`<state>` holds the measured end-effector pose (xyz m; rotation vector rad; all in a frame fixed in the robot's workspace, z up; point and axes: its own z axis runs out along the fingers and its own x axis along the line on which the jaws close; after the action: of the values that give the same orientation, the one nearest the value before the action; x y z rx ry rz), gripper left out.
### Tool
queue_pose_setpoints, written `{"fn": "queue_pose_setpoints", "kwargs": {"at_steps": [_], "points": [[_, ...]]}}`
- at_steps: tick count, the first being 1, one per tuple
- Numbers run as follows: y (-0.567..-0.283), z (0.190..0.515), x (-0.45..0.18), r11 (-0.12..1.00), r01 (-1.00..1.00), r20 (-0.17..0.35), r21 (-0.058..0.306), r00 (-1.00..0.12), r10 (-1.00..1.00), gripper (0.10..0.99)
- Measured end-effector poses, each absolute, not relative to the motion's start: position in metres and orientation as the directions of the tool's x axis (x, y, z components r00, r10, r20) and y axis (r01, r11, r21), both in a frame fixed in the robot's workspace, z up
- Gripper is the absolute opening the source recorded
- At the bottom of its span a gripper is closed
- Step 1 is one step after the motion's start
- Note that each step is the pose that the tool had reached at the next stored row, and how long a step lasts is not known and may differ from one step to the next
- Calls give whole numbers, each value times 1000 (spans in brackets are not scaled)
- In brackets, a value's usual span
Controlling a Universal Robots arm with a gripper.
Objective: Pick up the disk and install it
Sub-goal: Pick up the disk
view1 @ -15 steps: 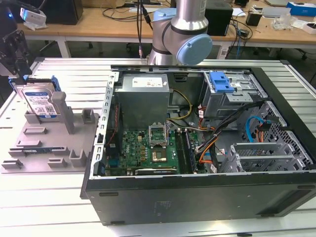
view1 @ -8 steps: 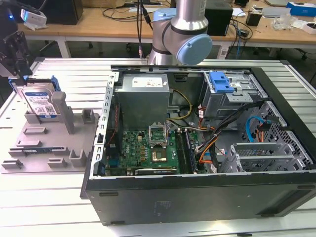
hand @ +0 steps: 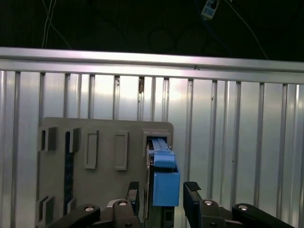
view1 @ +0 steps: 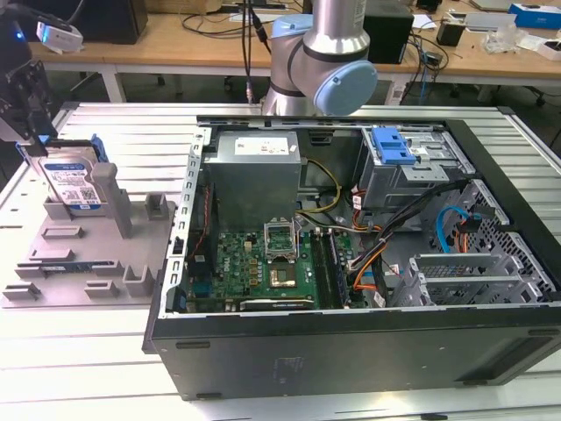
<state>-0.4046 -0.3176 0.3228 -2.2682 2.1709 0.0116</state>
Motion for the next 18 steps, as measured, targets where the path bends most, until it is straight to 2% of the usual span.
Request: {"fn": "queue_pose_setpoints", "kwargs": {"at_steps": [18], "points": [[-316,311,-404,-44,-999,-7,4,44,-999,498]]}}
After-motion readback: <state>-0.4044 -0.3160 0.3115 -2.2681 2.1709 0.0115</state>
